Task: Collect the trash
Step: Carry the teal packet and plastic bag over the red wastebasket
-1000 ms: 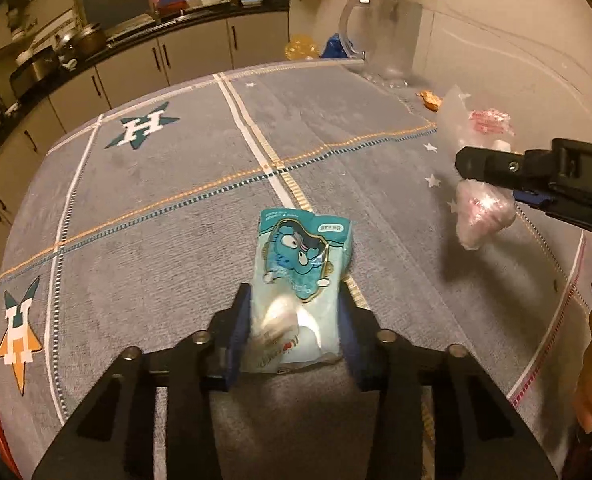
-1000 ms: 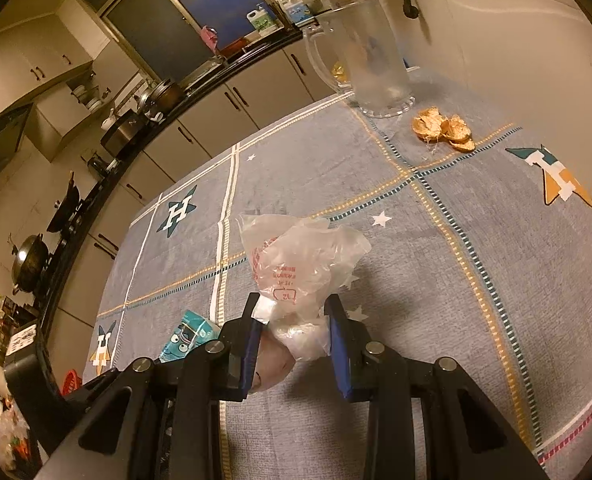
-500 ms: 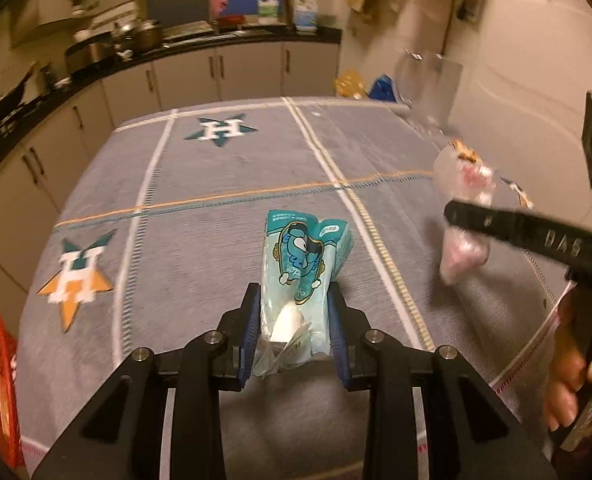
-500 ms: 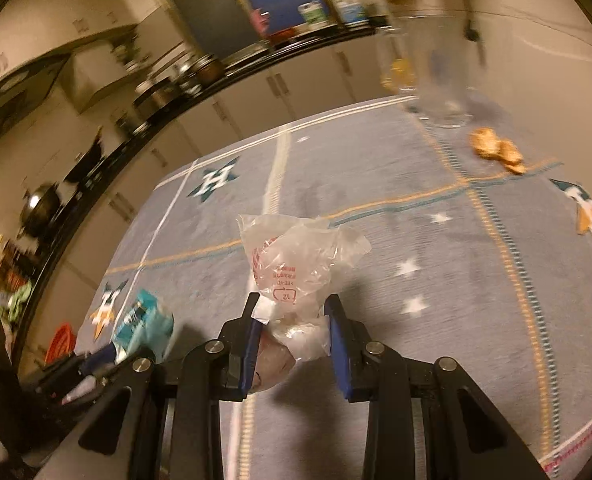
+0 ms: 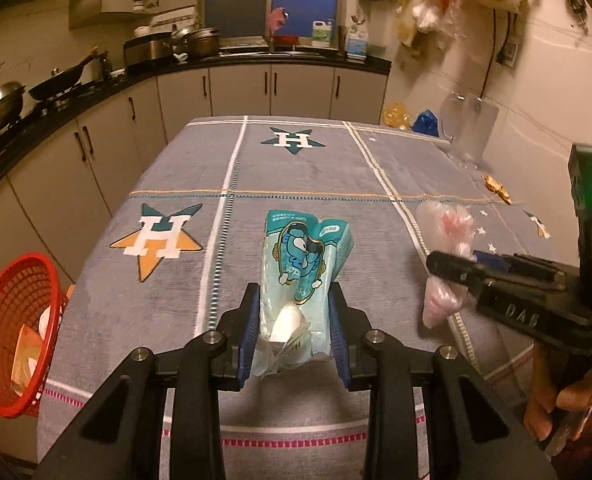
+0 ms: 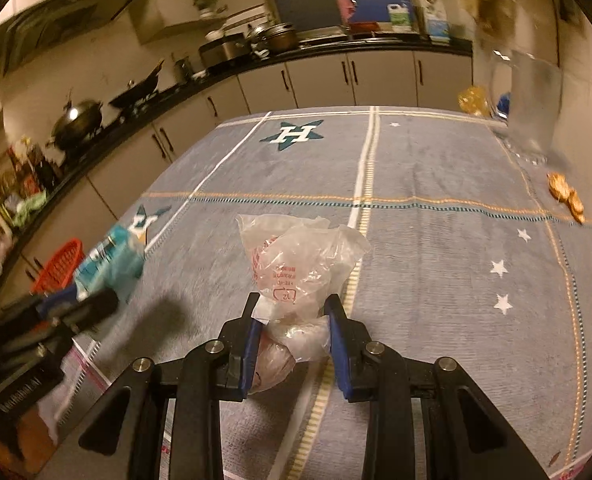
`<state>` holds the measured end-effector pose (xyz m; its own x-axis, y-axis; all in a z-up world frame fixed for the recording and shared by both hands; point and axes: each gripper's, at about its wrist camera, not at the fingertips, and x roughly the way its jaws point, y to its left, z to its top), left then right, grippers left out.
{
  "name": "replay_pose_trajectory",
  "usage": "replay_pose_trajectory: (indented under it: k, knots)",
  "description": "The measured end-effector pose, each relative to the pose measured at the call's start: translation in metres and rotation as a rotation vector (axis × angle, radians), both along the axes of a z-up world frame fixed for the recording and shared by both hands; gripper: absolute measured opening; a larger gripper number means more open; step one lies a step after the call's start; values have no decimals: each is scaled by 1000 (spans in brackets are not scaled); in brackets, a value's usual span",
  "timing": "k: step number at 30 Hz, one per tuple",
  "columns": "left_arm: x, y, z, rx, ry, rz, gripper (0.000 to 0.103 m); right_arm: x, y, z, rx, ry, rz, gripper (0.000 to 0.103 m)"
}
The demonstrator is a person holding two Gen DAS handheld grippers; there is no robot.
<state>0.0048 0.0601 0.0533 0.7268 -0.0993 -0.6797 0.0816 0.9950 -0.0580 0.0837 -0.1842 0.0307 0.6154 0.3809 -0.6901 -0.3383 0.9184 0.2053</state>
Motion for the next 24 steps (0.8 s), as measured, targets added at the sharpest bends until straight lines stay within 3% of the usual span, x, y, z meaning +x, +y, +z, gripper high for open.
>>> replay_pose_trajectory:
  k: [3, 8, 24]
  knots:
    - [-3, 2, -2, 4, 4, 7, 31, -6, 11, 2, -80, -54, 2, 34]
    - [-2, 2, -6, 5, 14, 9, 32, -13, 16, 4, -127, -98, 3, 34]
    - [-10, -1, -5, 20, 12, 28, 32, -25, 21, 11, -137, -116, 3, 34]
